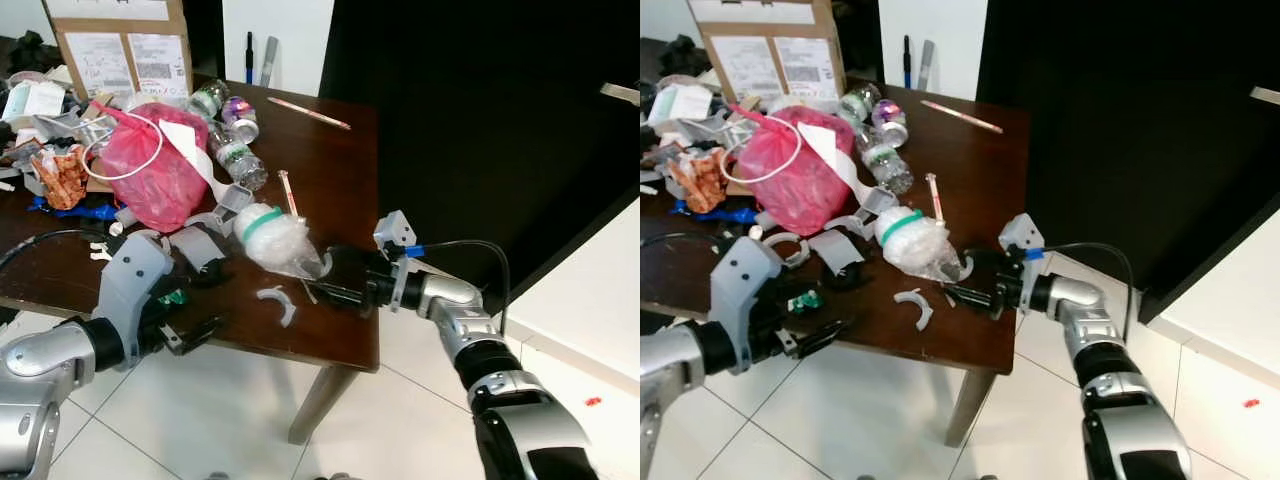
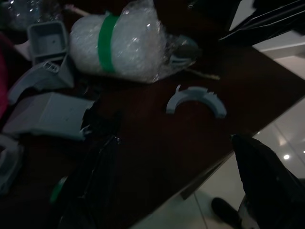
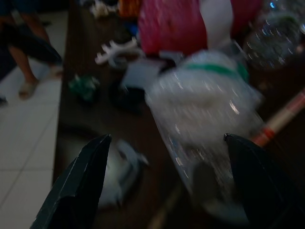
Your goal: Picking trash to rubbish bin
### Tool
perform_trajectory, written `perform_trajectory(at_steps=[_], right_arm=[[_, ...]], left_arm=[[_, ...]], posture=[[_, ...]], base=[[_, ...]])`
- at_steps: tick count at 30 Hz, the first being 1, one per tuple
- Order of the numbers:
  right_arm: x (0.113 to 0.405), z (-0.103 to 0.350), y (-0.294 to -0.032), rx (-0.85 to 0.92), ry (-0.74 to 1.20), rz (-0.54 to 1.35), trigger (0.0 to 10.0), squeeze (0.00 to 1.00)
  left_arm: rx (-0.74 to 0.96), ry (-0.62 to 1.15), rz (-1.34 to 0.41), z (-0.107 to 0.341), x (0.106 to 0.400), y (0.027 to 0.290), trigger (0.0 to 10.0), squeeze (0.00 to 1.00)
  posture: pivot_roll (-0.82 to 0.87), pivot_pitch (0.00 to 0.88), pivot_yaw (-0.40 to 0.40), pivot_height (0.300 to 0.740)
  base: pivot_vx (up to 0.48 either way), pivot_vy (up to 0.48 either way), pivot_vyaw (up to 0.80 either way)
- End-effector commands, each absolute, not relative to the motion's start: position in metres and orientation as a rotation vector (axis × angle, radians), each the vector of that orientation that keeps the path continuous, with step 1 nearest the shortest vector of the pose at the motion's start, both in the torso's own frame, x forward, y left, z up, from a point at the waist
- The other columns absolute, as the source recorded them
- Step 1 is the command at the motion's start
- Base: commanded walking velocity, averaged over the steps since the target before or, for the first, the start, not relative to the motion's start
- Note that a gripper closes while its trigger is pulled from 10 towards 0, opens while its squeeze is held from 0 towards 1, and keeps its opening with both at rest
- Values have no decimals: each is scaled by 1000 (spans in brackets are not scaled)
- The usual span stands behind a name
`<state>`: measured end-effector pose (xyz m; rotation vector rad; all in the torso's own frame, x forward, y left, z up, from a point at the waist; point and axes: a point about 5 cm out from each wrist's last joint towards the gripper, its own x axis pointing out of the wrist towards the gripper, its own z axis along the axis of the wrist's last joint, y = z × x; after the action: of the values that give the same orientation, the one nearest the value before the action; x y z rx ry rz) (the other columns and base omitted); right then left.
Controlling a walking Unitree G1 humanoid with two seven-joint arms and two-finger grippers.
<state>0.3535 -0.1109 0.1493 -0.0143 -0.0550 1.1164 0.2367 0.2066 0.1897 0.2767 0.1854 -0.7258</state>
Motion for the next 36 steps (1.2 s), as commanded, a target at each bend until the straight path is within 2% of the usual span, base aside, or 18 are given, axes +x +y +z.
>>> perform_trajectory(at_steps=[1,9,10,12,13,15,17,25,32,33,34,36], right_arm=[[354,153,-109,-2,-72,1100,10000,0],[350,166,-55,191,-162,1086,10000,0],[347,167,-47,211,-162,1114,10000,867],[346,168,-42,223,-161,1132,10000,867],[345,168,-36,219,-161,1134,10000,1000],[344,169,-30,209,-163,1123,10000,1000],[342,172,-13,202,-169,1130,10000,1000],[342,193,17,135,-261,1039,10000,1000],[342,193,17,135,-261,1039,10000,1000],[334,201,34,118,-294,1091,10000,0],[334,201,34,118,-294,1091,10000,0],[322,206,52,93,-322,1173,10000,0]], left_arm=[[248,179,-763,185,237,200,10000,0],[229,167,-760,179,238,190,10000,0],[228,163,-756,179,238,189,10000,0],[230,160,-754,179,237,189,10000,0],[226,154,-749,179,237,188,10000,0],[220,145,-745,180,237,187,10000,0],[214,123,-732,183,235,185,10000,0],[216,96,-718,190,231,181,10000,0],[216,96,-718,190,231,181,10000,0],[217,82,-715,193,227,178,10000,0],[217,82,-715,193,227,178,10000,0],[217,72,-712,196,223,176,10000,0]], posture=[[157,175,-133,740],[166,201,-148,740],[177,209,-156,740],[177,209,-156,740],[180,212,-160,740],[185,218,-168,740],[199,230,-182,740],[239,261,-208,740],[239,261,-208,740],[277,287,-223,740],[277,287,-223,740],[281,288,-226,740]], base=[[0,0,0],[0,0,0],[0,0,0],[0,0,0],[0,0,0],[0,0,0],[0,0,0],[0,0,0],[0,0,0],[0,0,0],[0,0,0],[0,0,0]])
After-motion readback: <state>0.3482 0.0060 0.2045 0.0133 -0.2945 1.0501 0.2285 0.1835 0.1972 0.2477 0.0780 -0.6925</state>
